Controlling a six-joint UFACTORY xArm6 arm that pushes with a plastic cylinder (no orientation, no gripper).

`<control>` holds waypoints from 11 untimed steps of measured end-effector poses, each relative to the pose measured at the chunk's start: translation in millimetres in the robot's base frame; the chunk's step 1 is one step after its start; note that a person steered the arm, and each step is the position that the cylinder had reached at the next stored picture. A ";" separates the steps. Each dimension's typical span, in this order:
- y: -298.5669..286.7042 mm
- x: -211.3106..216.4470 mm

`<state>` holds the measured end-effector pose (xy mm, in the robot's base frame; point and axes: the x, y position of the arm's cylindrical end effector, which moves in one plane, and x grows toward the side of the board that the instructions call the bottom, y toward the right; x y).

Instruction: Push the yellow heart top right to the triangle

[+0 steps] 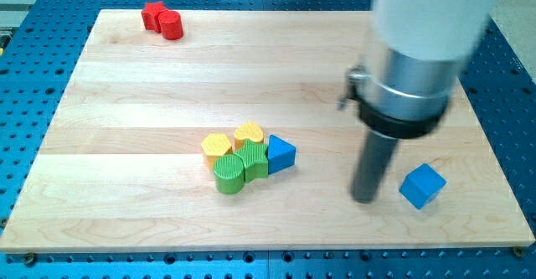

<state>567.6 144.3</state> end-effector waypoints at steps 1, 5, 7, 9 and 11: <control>10.4 -1.8; -277.1 -93.2; -213.5 -109.8; -72.4 -91.2; -194.8 -81.4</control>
